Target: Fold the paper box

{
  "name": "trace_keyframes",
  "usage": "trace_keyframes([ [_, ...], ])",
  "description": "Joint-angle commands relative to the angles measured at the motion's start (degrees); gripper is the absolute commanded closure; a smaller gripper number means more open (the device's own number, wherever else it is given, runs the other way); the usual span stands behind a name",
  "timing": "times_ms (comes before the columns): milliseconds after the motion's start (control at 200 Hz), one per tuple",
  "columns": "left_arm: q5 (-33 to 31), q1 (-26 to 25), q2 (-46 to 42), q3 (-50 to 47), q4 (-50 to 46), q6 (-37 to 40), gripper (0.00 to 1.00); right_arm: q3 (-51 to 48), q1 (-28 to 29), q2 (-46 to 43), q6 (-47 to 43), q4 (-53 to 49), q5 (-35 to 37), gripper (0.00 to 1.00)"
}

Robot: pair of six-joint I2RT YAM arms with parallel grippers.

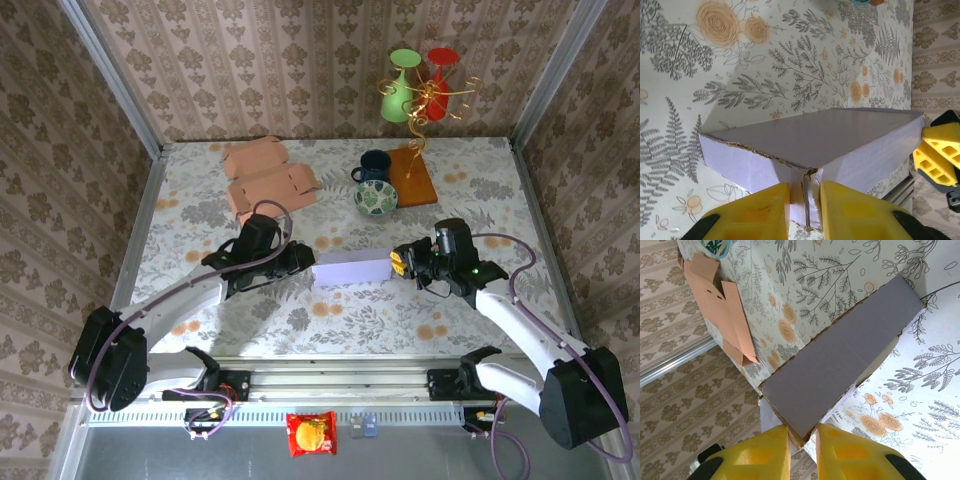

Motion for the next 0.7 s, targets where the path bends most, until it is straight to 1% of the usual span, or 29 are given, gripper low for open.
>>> trace_keyframes([
  [0,-1.68,-2.00,1.90,-3.27,-2.76,7.42,0.80,-0.62,-0.03,3.07,-1.66,-14.01,3.58,0.80],
  [170,-3.47,-3.32,1.66,-3.46,-3.84,11.59,0.82,-0.33,-0.03,3.25,-1.94,-15.04,3.76,0.81],
  [440,-4.14,-3.86,2.08,-2.59,-4.17,12.71,0.83,-0.09,0.02,3.35,-2.75,-15.24,3.10,0.83],
  [695,-4.93,-4.23,2.09,-2.14,-3.78,13.40,0.84,-0.03,-0.12,2.38,-3.25,-15.75,2.63,0.82],
])
